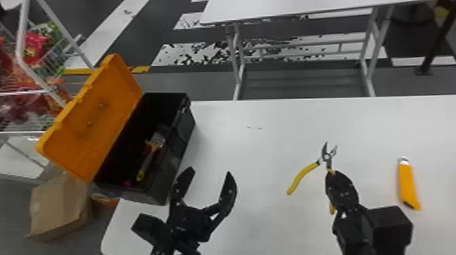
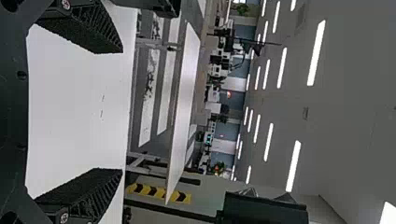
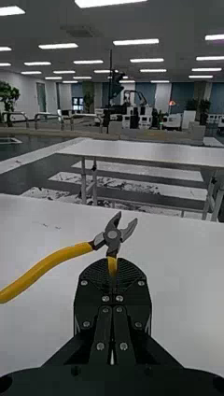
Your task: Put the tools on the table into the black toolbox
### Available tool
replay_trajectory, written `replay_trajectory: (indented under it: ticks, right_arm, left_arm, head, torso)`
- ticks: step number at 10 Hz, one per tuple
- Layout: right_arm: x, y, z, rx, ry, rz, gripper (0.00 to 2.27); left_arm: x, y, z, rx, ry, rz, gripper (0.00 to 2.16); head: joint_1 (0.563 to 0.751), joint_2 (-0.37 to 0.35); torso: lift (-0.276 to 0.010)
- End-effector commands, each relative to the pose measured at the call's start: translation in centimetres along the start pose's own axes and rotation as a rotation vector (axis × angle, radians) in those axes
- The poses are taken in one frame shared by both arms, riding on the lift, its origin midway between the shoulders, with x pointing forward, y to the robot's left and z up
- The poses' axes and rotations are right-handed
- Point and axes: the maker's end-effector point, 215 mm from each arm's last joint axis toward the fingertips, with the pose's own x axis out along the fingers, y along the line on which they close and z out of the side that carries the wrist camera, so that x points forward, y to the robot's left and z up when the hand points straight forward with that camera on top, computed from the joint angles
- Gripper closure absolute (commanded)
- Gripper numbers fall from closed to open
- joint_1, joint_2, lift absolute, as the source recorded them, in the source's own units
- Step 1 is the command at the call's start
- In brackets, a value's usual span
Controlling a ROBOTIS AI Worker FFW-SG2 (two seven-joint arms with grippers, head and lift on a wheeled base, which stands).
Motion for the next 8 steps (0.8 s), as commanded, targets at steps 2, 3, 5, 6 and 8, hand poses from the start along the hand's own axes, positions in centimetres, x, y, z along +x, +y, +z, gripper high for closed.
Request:
replay_trajectory:
  ticks: [2,3,5,6,8]
  right_arm:
    - [-1.6,1.2,2.8,-0.058,-0.11,0.057,2.22]
    - [-2.5,2.0,4.8,-0.076,-0.186,0.098,2.22]
    - [-3.8,3.1,6.2,-0.144,-0.259,0.154,2.22]
    - [-4.0,3.3,5.8,-0.181,-0.258,0.181,2.22]
    - [-4.4,3.7,4.8,-0.233,-0.244,0.216,2.22]
  left_arm:
    - [1.7,0.6,0.3,-0.072,0.052,-0.02,0.08]
    - [2.3,0.9,0.5,-0.099,0.073,-0.033,0.08]
    - [3.0,1.3,-2.0,-0.219,0.207,-0.068,0.08]
    - [3.2,1.3,-2.2,-0.238,0.232,-0.076,0.08]
    - [3.9,0.7,-1.7,-0.281,0.278,-0.127,0.08]
  head:
    - [0.695,0.268]
    - [0.695,0.269]
    - [0.695,0.296]
    - [0.695,0.306]
    - [0.695,0.311]
  torso:
    - [-0.075]
    - [-0.075]
    - [-0.075]
    - [-0.075]
    - [-0.075]
